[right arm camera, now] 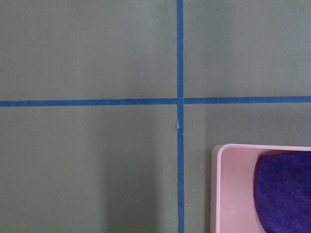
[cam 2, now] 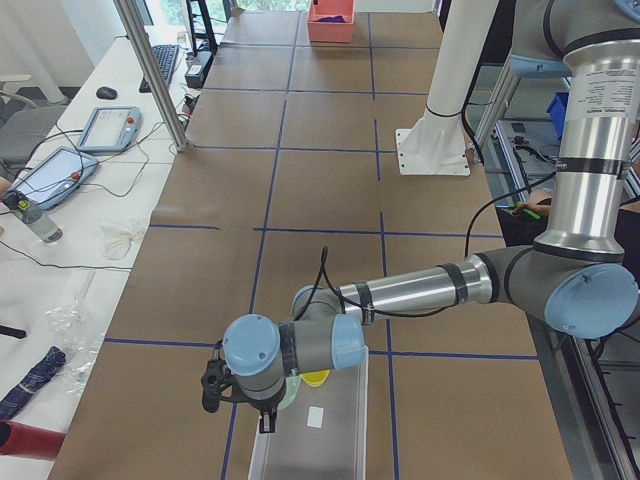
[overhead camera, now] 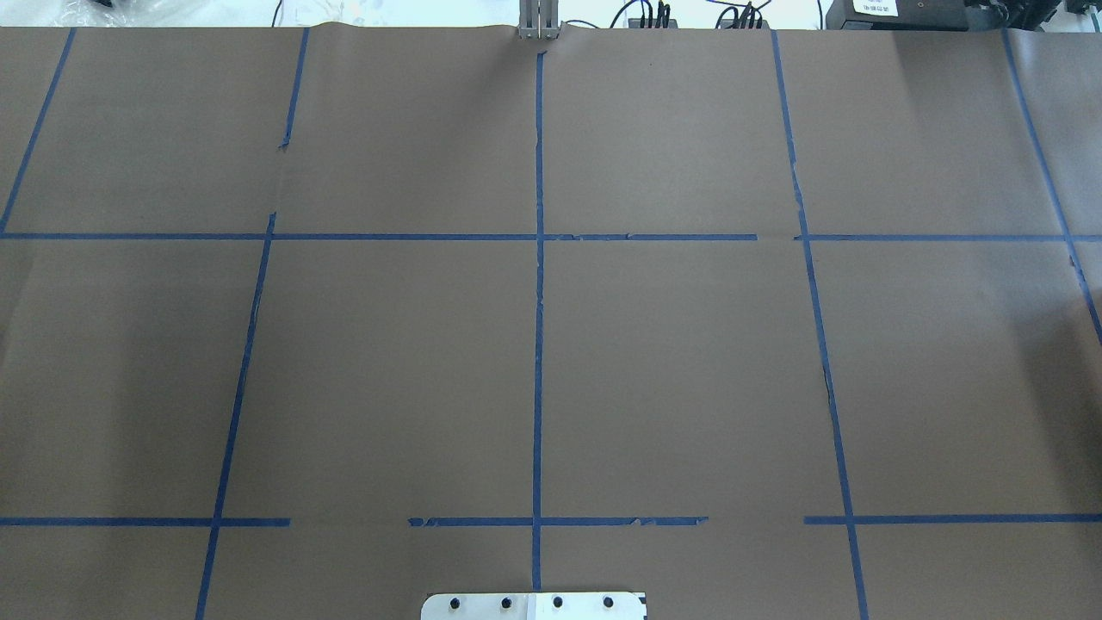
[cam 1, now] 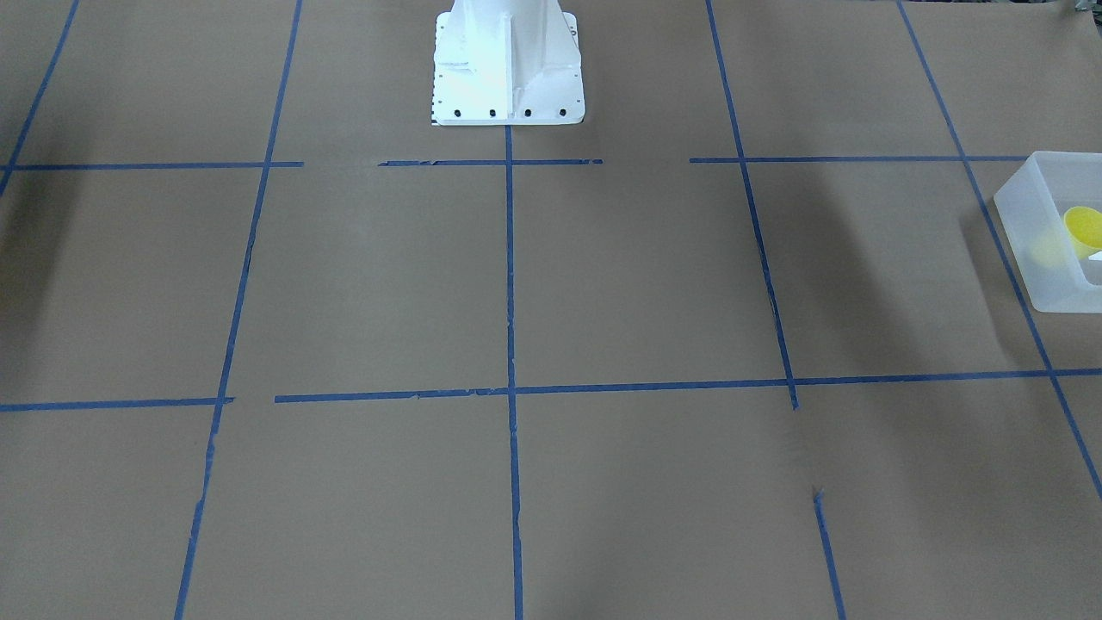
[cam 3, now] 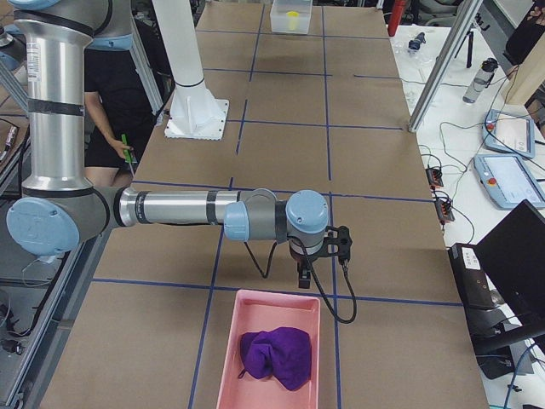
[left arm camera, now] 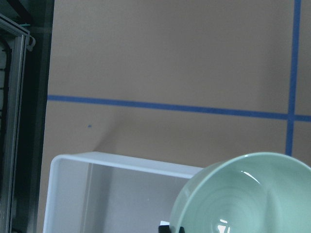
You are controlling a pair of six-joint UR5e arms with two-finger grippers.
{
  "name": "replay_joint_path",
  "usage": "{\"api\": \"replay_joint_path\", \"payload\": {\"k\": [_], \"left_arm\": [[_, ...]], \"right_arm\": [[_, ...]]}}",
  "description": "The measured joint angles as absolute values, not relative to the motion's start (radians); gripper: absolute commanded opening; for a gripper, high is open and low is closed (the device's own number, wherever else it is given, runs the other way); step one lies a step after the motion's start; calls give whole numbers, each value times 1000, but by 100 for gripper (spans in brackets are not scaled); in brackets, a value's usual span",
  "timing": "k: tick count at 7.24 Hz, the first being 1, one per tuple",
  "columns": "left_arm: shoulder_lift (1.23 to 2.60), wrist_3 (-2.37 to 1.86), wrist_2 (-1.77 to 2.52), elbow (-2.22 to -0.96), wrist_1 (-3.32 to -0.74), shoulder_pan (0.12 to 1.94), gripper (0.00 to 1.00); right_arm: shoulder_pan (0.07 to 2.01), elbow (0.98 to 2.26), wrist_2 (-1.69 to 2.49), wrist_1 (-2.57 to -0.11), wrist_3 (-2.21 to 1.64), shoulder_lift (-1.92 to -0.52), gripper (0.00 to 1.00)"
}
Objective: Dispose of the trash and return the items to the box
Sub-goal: 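Lower the green bowl into the clear bin and open the left gripper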
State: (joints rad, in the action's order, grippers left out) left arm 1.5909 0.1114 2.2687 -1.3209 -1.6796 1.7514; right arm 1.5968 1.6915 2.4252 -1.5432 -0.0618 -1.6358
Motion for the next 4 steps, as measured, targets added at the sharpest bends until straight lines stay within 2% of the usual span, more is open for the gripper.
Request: {"api": "replay_joint_path", "payload": {"k": [2, 3, 4], "left_arm": [[1544, 107, 2196, -1255, -1799, 1754, 0], [1532, 103, 2166, -1221, -1857, 1755, 9], [1526, 101, 2153, -1204, -1886, 1755, 99]], "right_arm": [[1597, 1693, 2425, -1543, -63, -1635, 100], [1597, 1693, 2425, -1543, -63, -1635, 100], [1597, 1693, 2425, -1543, -63, -1635, 100]]}}
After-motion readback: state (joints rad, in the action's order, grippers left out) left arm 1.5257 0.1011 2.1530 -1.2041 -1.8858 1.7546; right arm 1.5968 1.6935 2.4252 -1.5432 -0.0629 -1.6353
